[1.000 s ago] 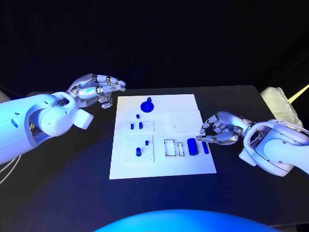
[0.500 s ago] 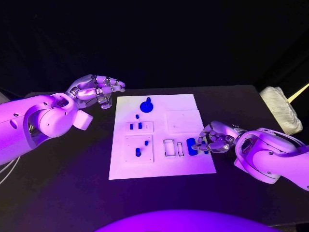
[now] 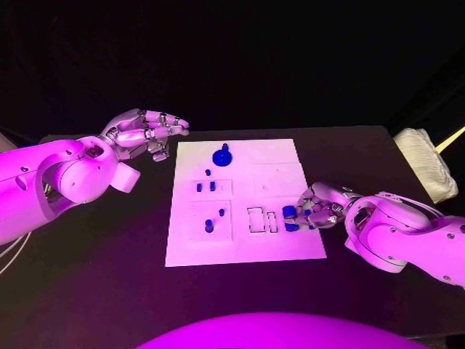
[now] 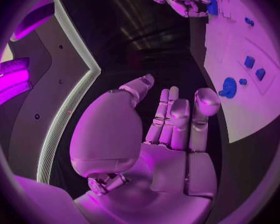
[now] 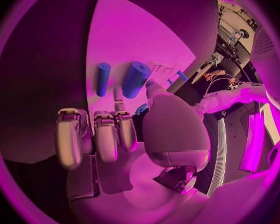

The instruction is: Assemble the parts on the task board

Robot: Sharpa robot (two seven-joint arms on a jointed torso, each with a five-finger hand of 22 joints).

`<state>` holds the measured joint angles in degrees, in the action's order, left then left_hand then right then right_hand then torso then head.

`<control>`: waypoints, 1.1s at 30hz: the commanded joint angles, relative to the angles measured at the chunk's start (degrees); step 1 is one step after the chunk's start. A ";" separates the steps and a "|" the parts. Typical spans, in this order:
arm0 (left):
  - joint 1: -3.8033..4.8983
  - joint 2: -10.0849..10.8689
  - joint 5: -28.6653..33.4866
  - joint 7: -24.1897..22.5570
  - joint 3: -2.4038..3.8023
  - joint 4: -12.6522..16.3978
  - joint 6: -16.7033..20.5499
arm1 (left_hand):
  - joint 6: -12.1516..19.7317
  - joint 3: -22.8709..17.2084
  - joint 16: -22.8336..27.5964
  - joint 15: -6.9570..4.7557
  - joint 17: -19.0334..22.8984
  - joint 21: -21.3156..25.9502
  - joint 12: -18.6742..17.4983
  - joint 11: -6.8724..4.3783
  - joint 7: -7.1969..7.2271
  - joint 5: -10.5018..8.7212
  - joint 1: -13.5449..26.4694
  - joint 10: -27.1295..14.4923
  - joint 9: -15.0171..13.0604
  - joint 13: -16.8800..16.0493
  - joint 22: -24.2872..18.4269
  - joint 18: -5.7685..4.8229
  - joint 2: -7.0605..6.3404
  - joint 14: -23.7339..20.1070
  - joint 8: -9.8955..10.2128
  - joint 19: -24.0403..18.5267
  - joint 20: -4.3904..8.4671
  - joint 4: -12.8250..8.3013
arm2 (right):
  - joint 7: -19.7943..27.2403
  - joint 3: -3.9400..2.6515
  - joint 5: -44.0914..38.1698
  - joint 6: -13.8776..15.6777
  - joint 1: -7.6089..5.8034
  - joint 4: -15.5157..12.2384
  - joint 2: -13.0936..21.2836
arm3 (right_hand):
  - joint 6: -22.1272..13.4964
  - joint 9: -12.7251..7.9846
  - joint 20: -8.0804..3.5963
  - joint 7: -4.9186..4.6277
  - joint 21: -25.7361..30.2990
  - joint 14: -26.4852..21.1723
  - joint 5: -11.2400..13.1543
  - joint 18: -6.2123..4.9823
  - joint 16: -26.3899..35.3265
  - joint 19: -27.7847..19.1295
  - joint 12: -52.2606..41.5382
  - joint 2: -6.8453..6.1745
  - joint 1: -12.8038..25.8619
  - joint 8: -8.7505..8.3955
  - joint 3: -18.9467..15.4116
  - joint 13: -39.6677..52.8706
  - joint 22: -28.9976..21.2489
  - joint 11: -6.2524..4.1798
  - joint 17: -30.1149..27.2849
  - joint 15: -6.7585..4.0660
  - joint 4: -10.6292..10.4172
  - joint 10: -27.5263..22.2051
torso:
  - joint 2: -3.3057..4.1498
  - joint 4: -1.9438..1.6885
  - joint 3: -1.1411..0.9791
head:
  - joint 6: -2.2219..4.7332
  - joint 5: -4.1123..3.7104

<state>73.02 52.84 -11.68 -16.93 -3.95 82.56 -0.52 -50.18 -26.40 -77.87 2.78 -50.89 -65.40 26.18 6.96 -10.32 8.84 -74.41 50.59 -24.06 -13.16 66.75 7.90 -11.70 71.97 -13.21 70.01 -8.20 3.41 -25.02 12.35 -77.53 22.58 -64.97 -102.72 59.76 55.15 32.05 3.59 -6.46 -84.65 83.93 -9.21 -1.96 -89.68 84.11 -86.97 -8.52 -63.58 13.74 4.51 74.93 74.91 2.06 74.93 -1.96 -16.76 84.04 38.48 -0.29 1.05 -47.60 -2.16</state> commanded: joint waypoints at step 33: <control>0.01 0.12 0.46 -0.11 0.04 -0.23 -0.93 | 0.47 0.24 -0.16 0.22 0.07 0.26 -0.34 0.11 0.11 -0.19 -0.30 -0.22 -0.07 0.10 -0.15 -0.98 0.21 -0.23 -0.39 -0.19 -0.26 0.54 | 3.47 -0.14 11.93 7.94 -0.41 -1.50 -1.79 | 5.10 -0.81 -1.31 2.26 -2.97 6.07 -2.36 1.51 -0.32 5.43 -1.64 3.27 -8.12 4.37 4.91 13.65 14.49 -2.11 15.07 -1.77 0.11 4.88 | -0.19 0.05 0.03 | -0.18 0.28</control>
<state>73.02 53.10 -11.61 -16.80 -3.94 82.31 -0.54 -50.18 -26.08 -77.87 2.78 -50.89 -65.40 26.18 6.96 -10.32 8.84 -74.41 50.59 -24.06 -13.12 66.65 7.90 -11.70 71.97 -13.21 70.02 -8.20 3.72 -23.97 12.29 -69.43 28.46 -65.00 -103.73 57.90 57.63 30.50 2.74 -6.46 -87.70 83.95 -11.27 -1.24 -89.67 84.09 -88.46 -5.28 -72.78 16.07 9.11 74.91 74.94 0.37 74.91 -3.39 -16.58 83.87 38.32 -0.21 1.06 -47.85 -1.81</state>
